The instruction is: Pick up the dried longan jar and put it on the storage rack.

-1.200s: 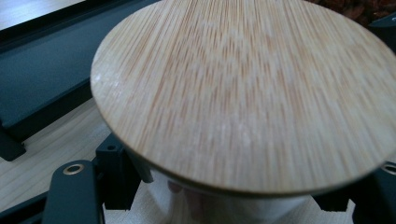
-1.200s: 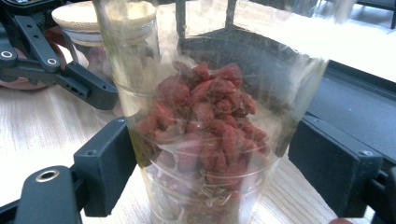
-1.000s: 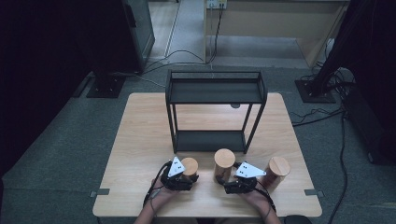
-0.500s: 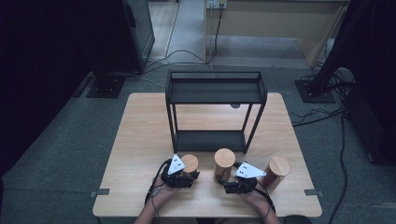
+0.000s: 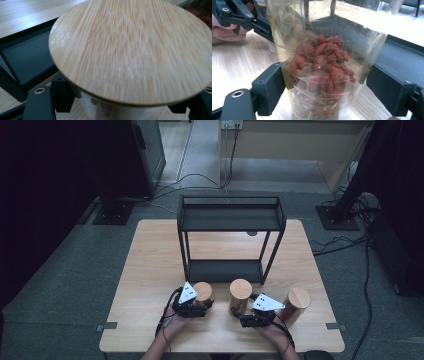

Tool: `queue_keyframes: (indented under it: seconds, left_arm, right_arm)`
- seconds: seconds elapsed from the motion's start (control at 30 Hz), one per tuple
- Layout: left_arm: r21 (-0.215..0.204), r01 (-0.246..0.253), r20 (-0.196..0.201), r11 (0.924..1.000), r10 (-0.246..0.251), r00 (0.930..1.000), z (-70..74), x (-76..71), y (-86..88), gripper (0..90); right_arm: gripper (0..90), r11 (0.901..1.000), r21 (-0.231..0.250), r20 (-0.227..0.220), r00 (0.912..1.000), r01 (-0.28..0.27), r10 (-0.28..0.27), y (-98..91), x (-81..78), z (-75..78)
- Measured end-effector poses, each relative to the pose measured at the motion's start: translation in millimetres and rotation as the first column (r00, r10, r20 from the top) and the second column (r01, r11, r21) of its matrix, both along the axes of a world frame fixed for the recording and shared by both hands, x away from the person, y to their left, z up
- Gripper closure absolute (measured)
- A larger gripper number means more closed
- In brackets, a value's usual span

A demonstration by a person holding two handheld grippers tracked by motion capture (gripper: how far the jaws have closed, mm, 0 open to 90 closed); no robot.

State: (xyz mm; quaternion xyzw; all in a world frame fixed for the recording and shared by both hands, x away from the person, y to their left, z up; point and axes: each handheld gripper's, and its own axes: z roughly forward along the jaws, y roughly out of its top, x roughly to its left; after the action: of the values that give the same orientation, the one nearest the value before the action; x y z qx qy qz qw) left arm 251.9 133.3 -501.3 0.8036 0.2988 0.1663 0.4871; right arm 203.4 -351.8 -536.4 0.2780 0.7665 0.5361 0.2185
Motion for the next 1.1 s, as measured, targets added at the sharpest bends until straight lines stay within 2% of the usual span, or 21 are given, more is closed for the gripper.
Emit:
queue_keyframes:
  seconds: [0.27, 0.7, 1.1]
  left_arm:
    - [0.006, 0.003, 0.000, 1.0000, -0.003, 1.0000, 1.5, 3.8, -3.6, 25.5]
    - [-0.009, 0.006, -0.009, 0.9999, -0.006, 0.9999, 3.5, 10.3, -7.5, 25.6]
    - [-0.016, -0.042, -0.014, 0.9990, 0.042, 0.9990, 5.9, 17.1, -13.3, 25.6]
  right_arm:
    - [16.9, 1.0000, -0.002, 0.003, 1.0000, 0.002, -0.002, 0.5, -0.9, -0.1]
    - [16.9, 1.0000, -0.005, 0.007, 1.0000, 0.007, -0.007, 1.4, -2.1, -0.2]
    - [16.9, 0.9999, -0.006, 0.012, 0.9999, 0.008, -0.008, 1.7, -2.7, -0.4]
